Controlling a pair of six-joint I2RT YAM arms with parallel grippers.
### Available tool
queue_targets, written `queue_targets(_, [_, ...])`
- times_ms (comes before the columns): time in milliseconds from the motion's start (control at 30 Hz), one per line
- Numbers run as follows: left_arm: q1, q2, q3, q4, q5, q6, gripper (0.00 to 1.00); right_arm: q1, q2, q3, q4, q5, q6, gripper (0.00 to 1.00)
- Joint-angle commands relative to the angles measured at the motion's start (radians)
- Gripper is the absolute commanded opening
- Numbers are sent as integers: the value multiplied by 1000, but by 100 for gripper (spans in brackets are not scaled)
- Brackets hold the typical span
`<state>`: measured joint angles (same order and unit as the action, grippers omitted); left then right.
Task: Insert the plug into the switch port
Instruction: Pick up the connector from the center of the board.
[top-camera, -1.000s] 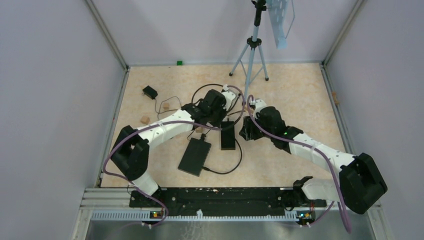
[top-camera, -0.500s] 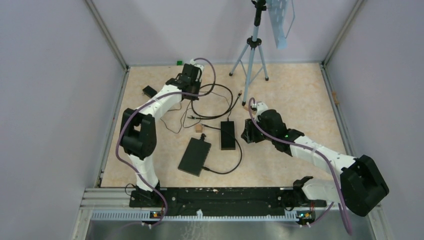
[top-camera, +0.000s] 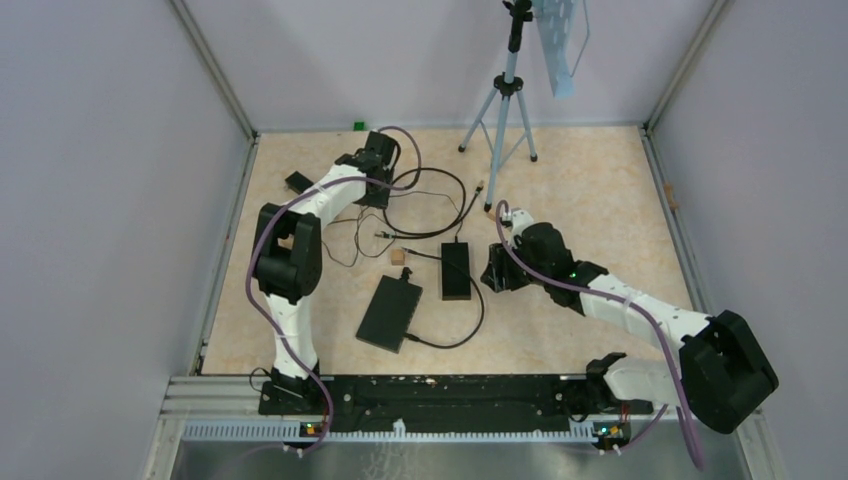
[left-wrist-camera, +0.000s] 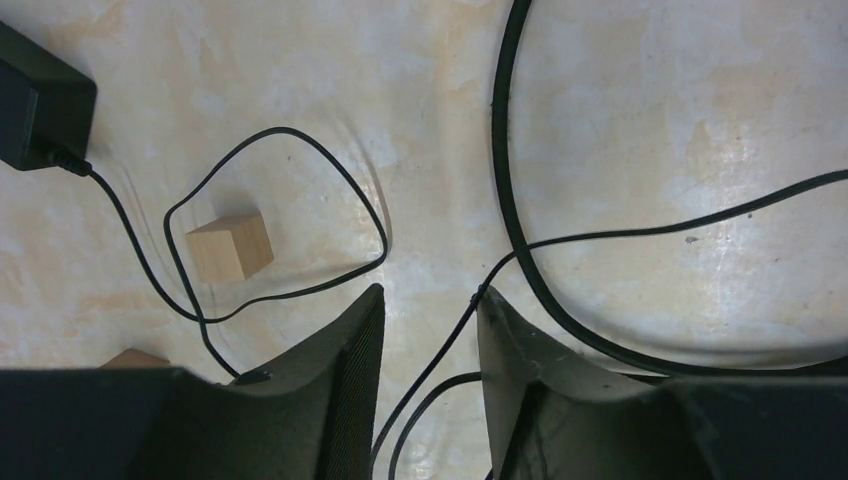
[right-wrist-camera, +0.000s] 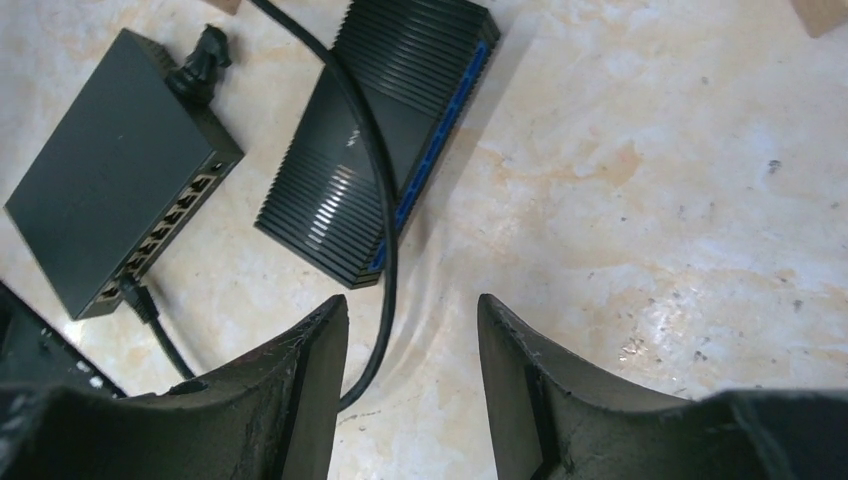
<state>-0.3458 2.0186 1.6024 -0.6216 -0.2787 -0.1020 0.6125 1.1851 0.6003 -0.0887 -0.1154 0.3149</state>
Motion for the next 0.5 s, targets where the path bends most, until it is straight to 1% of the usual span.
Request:
queue_targets(0, [3,-10,-13,15,-24,-15,49,1,-31,16,67,-132,-57,51])
queue_targets(33, [3,-11,-17,18,-16,-14,52,1,-32,22,79,-182,-63,52])
queue_targets(67, [3,-7,-17,14,-12,-13,55,1,-33,27,118,-246,-70,55])
queue_targets(133, [3,-2,-11,0,-17,-19,58,0,-26,42,179,-343,-74,58])
queue_targets(200, [2,-1,-13,-14,-48,-38,62,2,9,70,218,-404,-92,59])
queue_targets(267, [5,-6,-14,-27,-85,-65,70,3,74,114,235,-427,-129,59])
queue_targets(300, [6,-13,-17,-32,-100,-82,76,3,111,138,239,-431,-154,59])
queue_targets(333, [8,-23,-18,-35,-101,-95,80,2,151,163,247,-439,-181,59])
queue_targets(433, [17,-82,-38,-21,-67,-121,94,19,255,219,299,-457,-265,60])
queue_targets(467, [17,-116,-54,-3,-41,-120,96,31,284,233,319,-463,-300,60])
